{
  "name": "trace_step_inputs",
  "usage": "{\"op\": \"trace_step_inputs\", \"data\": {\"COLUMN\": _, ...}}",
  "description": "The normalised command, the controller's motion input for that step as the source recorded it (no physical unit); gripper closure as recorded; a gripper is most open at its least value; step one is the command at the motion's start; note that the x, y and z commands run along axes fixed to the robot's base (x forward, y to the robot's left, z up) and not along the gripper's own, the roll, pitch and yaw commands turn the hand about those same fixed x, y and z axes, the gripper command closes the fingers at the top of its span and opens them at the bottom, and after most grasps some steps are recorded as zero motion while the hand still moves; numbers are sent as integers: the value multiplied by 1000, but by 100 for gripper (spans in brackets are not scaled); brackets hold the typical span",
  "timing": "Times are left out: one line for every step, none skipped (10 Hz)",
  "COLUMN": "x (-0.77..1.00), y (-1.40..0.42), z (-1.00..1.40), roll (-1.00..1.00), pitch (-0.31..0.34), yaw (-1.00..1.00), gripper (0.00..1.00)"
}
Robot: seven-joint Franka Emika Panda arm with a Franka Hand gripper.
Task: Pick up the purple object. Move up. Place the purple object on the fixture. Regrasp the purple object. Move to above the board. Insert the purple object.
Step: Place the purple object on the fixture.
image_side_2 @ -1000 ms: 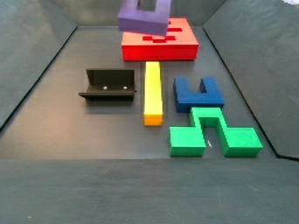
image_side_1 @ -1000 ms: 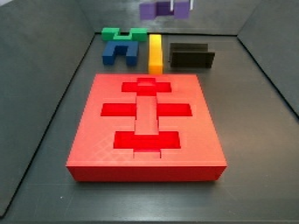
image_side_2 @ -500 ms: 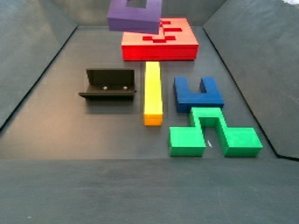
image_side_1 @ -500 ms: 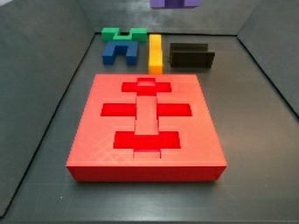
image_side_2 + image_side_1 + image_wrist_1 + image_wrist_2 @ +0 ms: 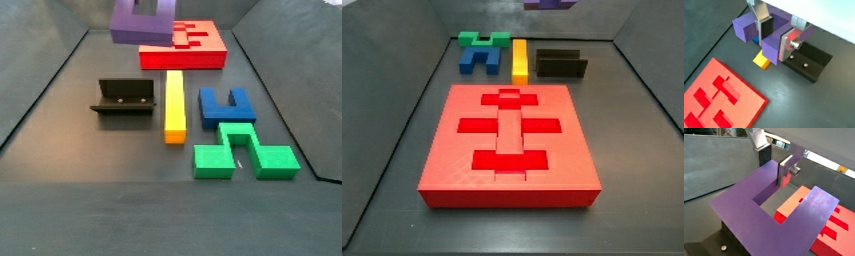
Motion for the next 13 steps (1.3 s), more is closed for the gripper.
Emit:
{"op": "trace_step_inputs", "data": {"x": 926, "y": 183, "z": -34, "roll": -160, "pitch": 414, "yaw": -71, "gripper": 100}}
{"op": "trace_step_inputs", "data": {"x": 894, "y": 17, "z": -77, "roll": -277, "pitch": 491, "yaw": -20, "gripper": 100}}
{"op": "trace_step_inputs", "data": {"x": 863, "y": 0, "z": -137, "roll": -346, "pitch": 500, "yaw": -20, "gripper": 100}}
{"op": "trace_step_inputs", "data": {"x": 840, "y": 0, "z": -251, "roll": -363, "pitch": 557, "yaw": 0, "gripper": 100}}
{"op": "trace_step_inputs", "data": {"x": 814, "y": 0, "z": -320, "roll": -377, "pitch": 603, "yaw": 0, "gripper": 100}}
{"op": "trace_step_inputs", "data": {"x": 840, "y": 0, "z": -271, "roll": -460, "pitch": 494, "yaw": 0, "gripper": 100}}
{"op": "trace_step_inputs", "data": {"x": 911, "y": 51, "z": -214, "roll": -483, "pitch": 323, "yaw": 0, "gripper": 100}}
{"op": "trace_step_inputs", "data": {"x": 991, "y": 97, "z": -329, "roll": -531, "pitch": 46, "yaw": -26, "gripper": 100}}
{"op": "trace_step_inputs", "data": {"x": 971, "y": 140, "z": -280, "roll": -680, "pitch": -9, "yaw": -106, "gripper": 100}}
{"op": "trace_step_inputs", "data": {"x": 917, "y": 229, "z": -217, "roll": -751, "pitch": -57, "yaw": -80, "gripper": 100}}
{"op": "trace_step_inputs", "data": {"x": 863, "y": 320, "z": -257, "roll": -766, "pitch": -80, "yaw": -46, "gripper": 100}}
{"op": "trace_step_inputs", "data": {"x": 883, "y": 329, "z": -260, "roll": -709, "pitch": -60, "yaw": -49, "gripper": 100}}
{"op": "trace_step_inputs", "data": {"x": 923, "y": 300, "z": -191, "roll": -557, "pitch": 0, "yaw": -23, "gripper": 100}}
